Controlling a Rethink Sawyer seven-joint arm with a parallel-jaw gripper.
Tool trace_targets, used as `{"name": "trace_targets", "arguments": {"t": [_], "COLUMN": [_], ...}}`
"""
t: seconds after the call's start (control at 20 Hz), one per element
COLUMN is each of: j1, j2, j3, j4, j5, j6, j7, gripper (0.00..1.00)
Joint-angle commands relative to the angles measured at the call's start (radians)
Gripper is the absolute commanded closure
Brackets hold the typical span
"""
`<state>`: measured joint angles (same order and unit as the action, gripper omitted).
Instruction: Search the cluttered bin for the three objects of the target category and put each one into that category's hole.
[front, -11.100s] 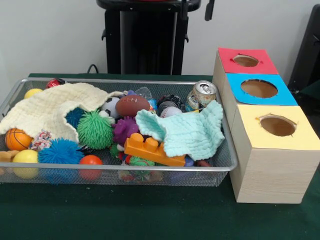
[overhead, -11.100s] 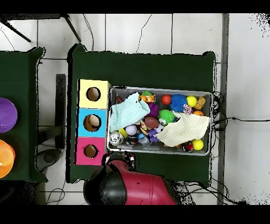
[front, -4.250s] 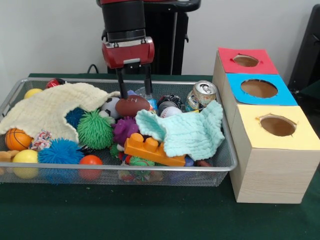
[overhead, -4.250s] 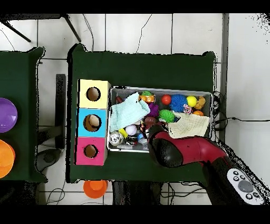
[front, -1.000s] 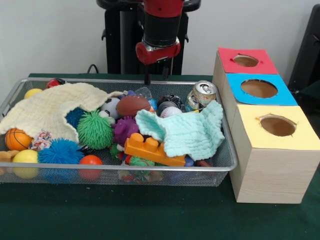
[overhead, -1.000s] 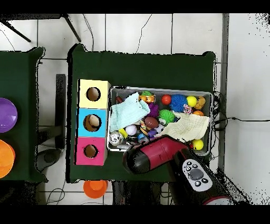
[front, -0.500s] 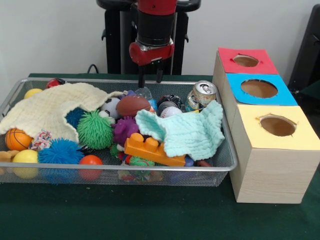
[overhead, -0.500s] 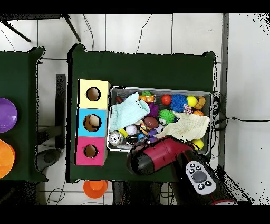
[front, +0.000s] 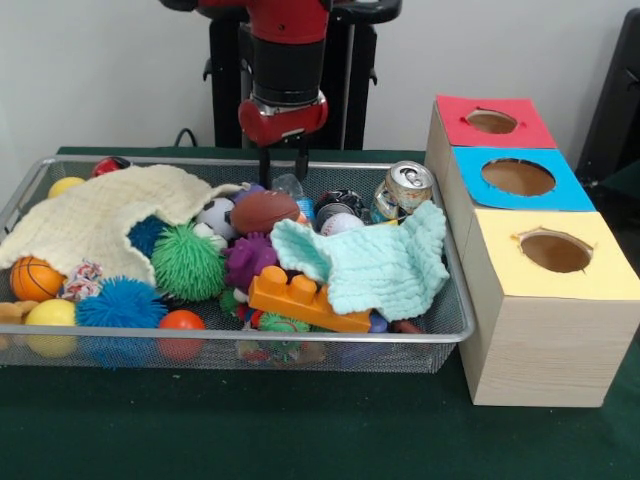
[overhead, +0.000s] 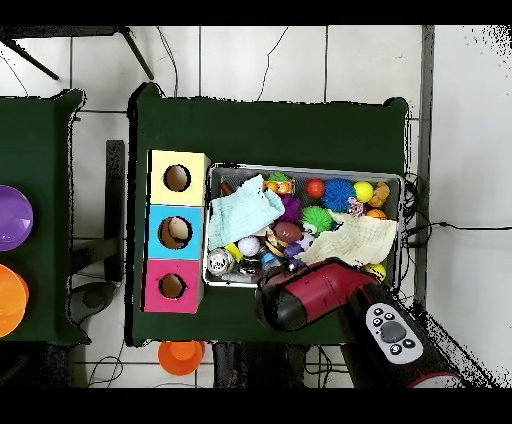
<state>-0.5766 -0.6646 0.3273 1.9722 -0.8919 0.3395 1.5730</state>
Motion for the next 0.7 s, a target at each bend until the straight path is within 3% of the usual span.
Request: {"name": "trace_targets", "arguments": {"t": [0.05,0.7], "j1": [-0.022,-0.013], "j2": [0.08,0.16], "j3": [-0.009,-0.023], "j4": [-0.161,-0.16], "j5": [-0.099,-0.087], "j6": [-0.035,0.005], "j7": [-0.011,0.008], "gripper": [0.0,0.0]}}
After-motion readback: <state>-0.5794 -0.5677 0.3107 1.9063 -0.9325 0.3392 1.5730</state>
